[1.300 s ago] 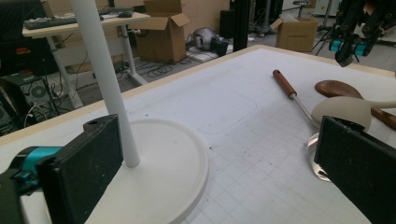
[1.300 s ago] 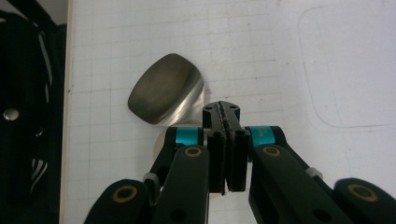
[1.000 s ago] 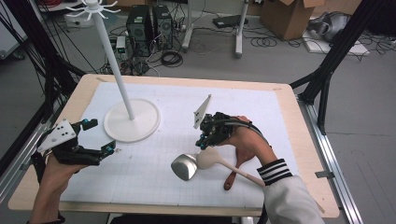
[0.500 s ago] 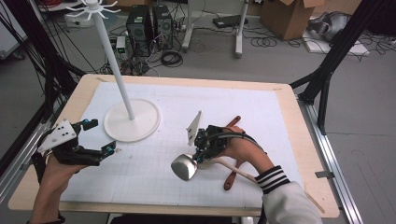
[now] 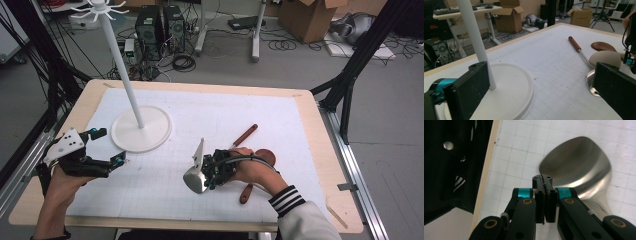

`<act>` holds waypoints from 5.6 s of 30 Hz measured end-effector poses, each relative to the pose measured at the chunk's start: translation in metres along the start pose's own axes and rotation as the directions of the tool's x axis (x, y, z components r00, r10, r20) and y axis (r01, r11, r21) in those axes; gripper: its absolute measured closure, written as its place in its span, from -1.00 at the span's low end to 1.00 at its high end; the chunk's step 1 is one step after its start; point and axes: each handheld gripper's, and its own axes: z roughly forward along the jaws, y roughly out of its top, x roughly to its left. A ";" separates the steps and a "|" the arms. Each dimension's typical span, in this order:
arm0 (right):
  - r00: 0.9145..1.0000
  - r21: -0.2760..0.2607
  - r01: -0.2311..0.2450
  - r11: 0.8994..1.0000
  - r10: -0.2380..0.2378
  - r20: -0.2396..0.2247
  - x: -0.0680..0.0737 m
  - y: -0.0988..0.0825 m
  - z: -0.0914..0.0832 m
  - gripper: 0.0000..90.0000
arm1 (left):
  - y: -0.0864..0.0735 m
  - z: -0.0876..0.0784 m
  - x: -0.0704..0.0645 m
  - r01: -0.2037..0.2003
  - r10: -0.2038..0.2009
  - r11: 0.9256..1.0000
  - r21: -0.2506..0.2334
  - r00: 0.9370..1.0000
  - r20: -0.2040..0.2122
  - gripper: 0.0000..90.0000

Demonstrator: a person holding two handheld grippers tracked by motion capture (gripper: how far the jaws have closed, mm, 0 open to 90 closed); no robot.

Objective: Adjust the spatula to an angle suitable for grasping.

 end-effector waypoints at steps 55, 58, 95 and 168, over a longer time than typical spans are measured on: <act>0.992 0.234 0.090 0.968 -0.108 0.067 0.011 0.016 0.039 0.99 | 0.001 -0.005 0.003 0.003 -0.003 1.000 -0.009 1.000 -0.015 -0.96; 0.992 0.252 0.095 0.963 -0.114 0.062 0.011 0.016 0.041 0.99 | 0.001 -0.005 0.003 0.003 -0.003 1.000 -0.009 1.000 -0.015 -0.96; 0.978 0.270 0.153 0.951 -0.184 0.094 0.009 0.024 0.045 0.99 | 0.002 -0.008 0.004 0.006 -0.006 1.000 -0.011 0.999 -0.033 -0.96; 0.970 0.200 0.118 0.973 -0.156 0.188 -0.047 0.043 0.035 0.99 | 0.001 -0.012 0.006 0.013 -0.014 1.000 -0.017 0.999 -0.038 -0.96</act>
